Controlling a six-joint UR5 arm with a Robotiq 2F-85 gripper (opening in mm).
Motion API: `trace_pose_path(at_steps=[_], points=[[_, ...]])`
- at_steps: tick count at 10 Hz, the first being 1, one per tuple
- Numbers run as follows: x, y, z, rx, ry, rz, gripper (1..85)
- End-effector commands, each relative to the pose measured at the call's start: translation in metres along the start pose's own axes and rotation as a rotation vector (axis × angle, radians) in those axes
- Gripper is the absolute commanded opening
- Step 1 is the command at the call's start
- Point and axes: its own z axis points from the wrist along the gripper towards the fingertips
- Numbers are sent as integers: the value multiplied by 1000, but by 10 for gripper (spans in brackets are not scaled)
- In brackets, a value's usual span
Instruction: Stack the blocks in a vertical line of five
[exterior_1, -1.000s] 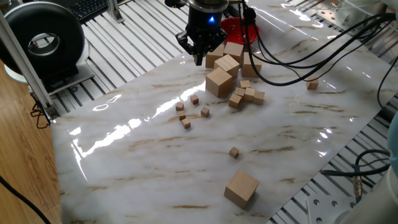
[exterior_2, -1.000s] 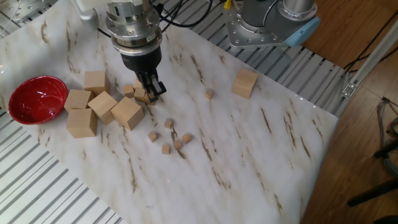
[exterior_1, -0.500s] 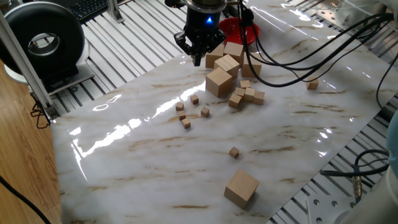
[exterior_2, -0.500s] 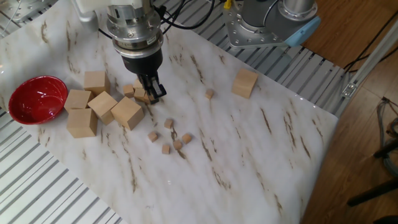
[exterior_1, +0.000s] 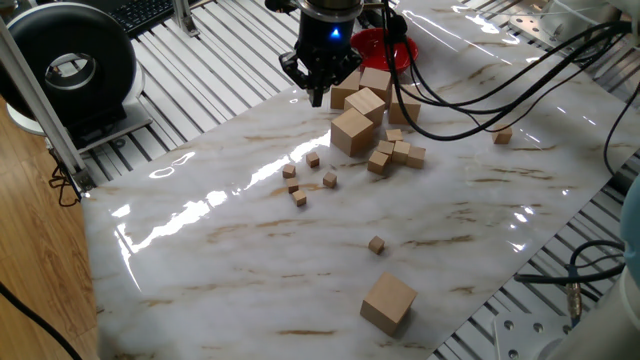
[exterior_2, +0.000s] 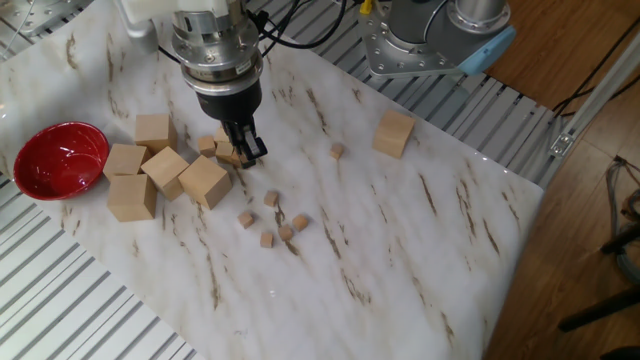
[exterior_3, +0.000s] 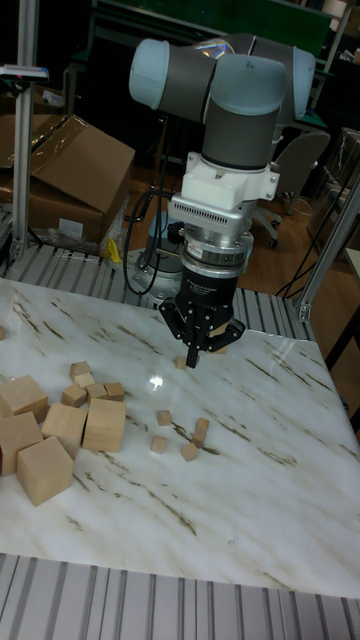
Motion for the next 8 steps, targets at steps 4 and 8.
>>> trace_pose_path(at_steps=[4, 8], points=[[0, 2, -1, 1, 4, -4, 10], [-2, 4, -1, -7, -1, 4, 10]])
